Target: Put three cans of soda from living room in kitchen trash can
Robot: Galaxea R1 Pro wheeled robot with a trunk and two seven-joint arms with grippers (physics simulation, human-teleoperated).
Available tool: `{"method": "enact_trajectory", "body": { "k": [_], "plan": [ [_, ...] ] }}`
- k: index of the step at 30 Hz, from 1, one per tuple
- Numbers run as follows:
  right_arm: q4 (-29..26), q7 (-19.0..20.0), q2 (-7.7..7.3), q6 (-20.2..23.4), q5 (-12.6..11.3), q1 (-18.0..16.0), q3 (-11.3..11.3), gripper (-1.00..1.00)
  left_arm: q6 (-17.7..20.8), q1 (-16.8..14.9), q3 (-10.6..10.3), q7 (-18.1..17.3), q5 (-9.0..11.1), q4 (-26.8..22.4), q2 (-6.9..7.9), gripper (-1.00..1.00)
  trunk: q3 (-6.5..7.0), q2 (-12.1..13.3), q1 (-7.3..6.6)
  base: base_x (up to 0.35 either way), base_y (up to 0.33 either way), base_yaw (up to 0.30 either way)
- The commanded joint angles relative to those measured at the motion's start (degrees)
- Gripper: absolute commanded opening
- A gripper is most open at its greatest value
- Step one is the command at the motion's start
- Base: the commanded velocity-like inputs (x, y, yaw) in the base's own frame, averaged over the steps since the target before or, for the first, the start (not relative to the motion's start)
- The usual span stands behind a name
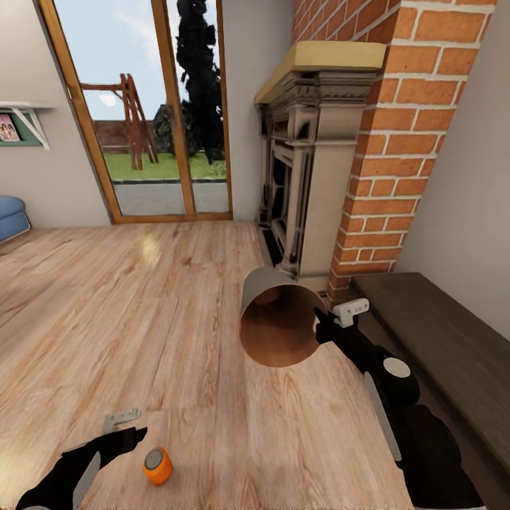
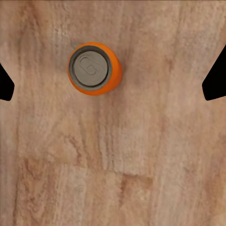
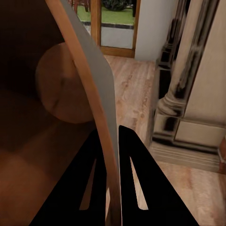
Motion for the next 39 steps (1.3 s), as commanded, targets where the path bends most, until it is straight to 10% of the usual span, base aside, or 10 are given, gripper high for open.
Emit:
{"method": "enact_trajectory", "body": {
  "k": [1,10,39],
  "plan": [
    [-0.1,0.4,0.03,0.0,-0.6,0.0,0.0,-1.00,-0.1,0.0,-0.2,0.0,0.0,0.0,0.00,1.00,-0.18,-0.4,0.22,0.000,0.000,0.000],
    [0.0,0.4,-0.04,0.0,-0.6,0.0,0.0,-1.00,-0.3,0.0,-0.5,0.0,0.0,0.0,0.00,1.00,-1.79,-4.0,2.19,0.000,0.000,0.000],
    [0.5,0.4,0.19,0.0,-0.7,0.0,0.6,-1.00,-0.4,0.0,-0.5,0.0,0.2,-0.1,0.00,1.00,-2.23,-4.1,2.25,-0.013,-0.036,0.000]
  ]
}}
